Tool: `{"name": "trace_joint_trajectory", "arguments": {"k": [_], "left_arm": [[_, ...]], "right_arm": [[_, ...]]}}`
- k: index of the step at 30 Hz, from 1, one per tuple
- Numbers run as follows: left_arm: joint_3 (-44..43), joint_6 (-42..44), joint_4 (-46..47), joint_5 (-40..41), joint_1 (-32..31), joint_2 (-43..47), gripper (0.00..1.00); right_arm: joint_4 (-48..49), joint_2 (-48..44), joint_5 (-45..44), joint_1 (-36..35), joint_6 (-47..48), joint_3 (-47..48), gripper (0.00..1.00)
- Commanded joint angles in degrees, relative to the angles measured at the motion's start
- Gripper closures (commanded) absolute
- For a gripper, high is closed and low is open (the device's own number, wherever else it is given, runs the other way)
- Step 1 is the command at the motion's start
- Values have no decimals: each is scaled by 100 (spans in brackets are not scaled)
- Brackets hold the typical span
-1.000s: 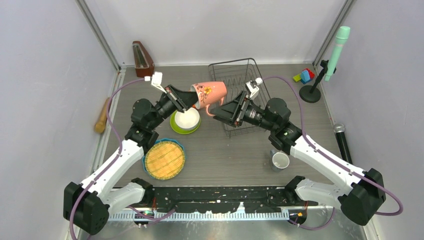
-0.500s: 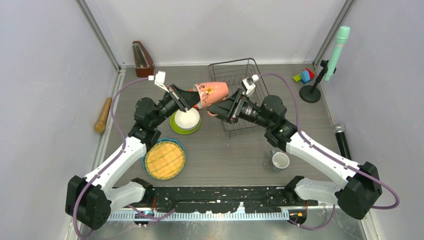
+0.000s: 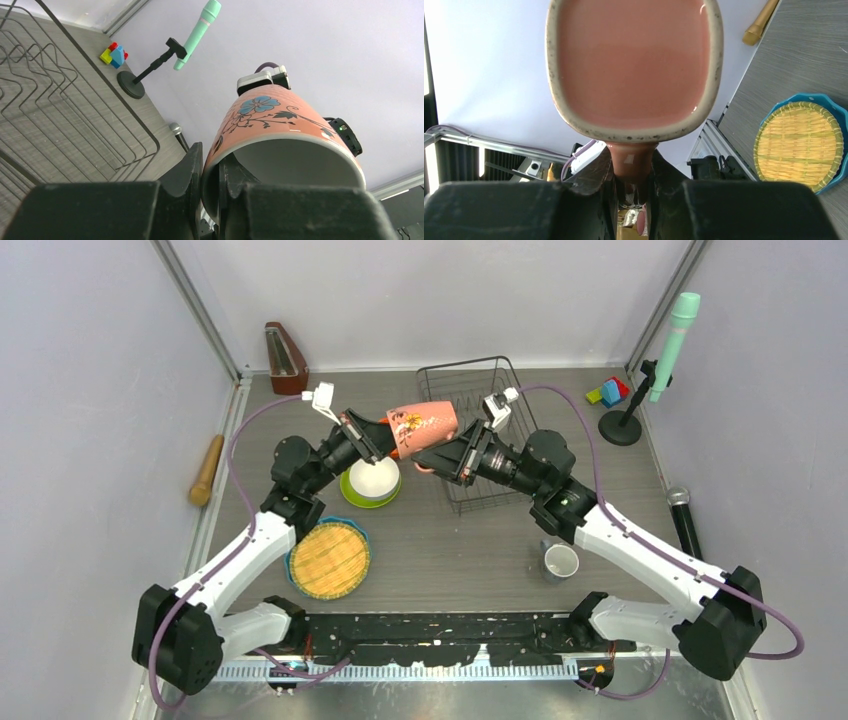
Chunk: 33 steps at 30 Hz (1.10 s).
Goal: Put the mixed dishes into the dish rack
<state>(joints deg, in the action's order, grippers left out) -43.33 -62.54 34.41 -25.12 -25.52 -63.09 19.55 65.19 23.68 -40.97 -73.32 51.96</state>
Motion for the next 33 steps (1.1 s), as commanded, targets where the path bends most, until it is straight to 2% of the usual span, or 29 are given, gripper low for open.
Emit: {"name": "trace_joint_trajectory", "arguments": {"k": [1,2,3,4,5,6,7,8,12,15,18,20,23,25,29,33], "left_arm": [[-139,515,113,26,12,166,100],[-148,511,111,28,12,163,100],[-156,513,105,33,12,172,100],[-158,514,74,48,12,192,100],[-165,539,8,86,14,217,100],[-185,591,-137,150,12,267,100],[-232,692,-378,213,18,341,100],[-300,833,-769,283,20,435,100],[-814,1711,-3235,990,21,868,100],[-1220,2424,-5280,1302,16,820,100],[-1413,2827,-6336,1184,-152,485,100],[-1333,2967,-6606,1514,-587,286,100],[-1213,3023,-6813,2520,-1355,118,100],[-1150,2971,-6938,2905,-1631,3,100],[-1029,2861,-6949,2883,-1799,-326,100],[-992,2839,-6912,3286,-2198,-782,100]], "right_arm": [[-522,-96,-531,42,631,208,100],[-505,-77,-492,38,615,209,100],[-505,-33,-462,37,592,209,95],[-553,-15,-448,37,587,224,84],[-621,5,-455,37,592,243,46],[-919,-1,-527,43,677,305,29],[-1107,-51,-608,44,770,345,8],[-1592,-94,-816,45,983,414,4],[-3173,-615,-1921,61,1894,461,0],[-4394,-1101,-2838,80,2493,466,0],[-4990,-1402,-3558,78,3132,472,0],[-5234,-1562,-3796,82,3328,483,0],[-5406,-1591,-3987,81,3440,567,0],[-5432,-1569,-4006,80,3416,629,0],[-5389,-1570,-4077,80,3339,603,0],[-5373,-1546,-4053,80,3369,606,0]]}}
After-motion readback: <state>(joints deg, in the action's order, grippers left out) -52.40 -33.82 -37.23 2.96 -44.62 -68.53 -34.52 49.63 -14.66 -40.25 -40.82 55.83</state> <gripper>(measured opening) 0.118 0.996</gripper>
